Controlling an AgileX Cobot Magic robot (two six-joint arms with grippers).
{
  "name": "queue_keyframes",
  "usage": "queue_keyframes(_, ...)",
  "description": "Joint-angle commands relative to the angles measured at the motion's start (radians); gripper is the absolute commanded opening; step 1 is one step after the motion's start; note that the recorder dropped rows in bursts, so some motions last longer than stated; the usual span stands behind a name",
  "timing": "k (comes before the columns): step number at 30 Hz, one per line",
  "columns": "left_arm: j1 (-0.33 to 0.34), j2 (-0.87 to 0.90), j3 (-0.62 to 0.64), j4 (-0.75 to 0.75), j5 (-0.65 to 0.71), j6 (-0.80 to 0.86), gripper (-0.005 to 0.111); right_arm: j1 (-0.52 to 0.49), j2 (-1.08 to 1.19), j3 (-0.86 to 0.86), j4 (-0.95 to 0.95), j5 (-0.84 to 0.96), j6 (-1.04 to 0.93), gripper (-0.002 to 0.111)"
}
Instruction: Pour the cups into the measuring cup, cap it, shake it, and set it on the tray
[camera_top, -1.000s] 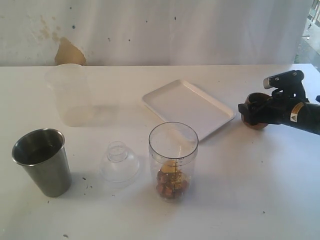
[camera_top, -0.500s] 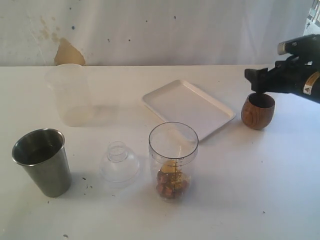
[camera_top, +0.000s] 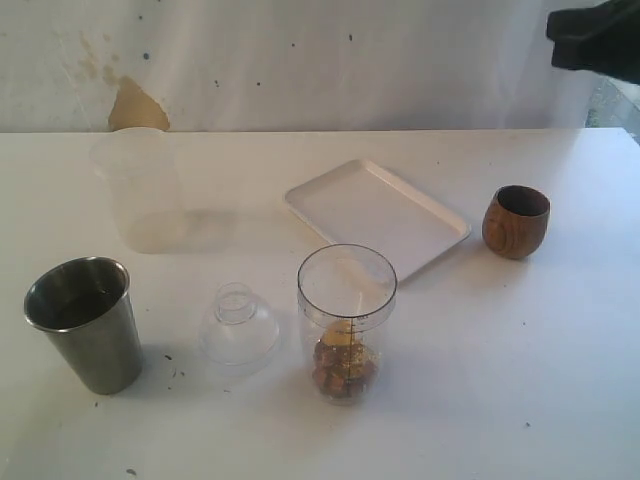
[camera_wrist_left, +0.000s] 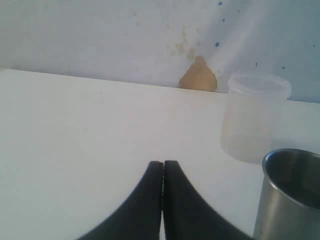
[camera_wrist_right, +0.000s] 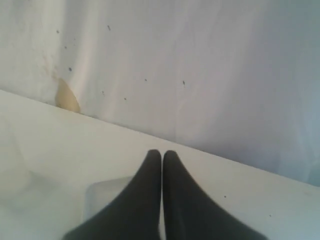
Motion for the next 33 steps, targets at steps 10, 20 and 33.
queue_keyframes(10, -0.006, -0.004, 0.005, -0.001, 0.002, 0.0, 0.001, -0.003, -0.483, 0.258, -0.077, 0.06, 0.239, 0.0)
queue_keyframes(20, -0.006, -0.004, 0.005, -0.001, 0.002, 0.0, 0.001, -0.003, -0.906, 0.472, -0.077, 0.062, 0.29, 0.0)
queue_keyframes(33, -0.006, -0.004, 0.005, -0.001, 0.002, 0.0, 0.001, 0.152, -1.132, 0.489, -0.077, 0.092, 0.29, 0.0)
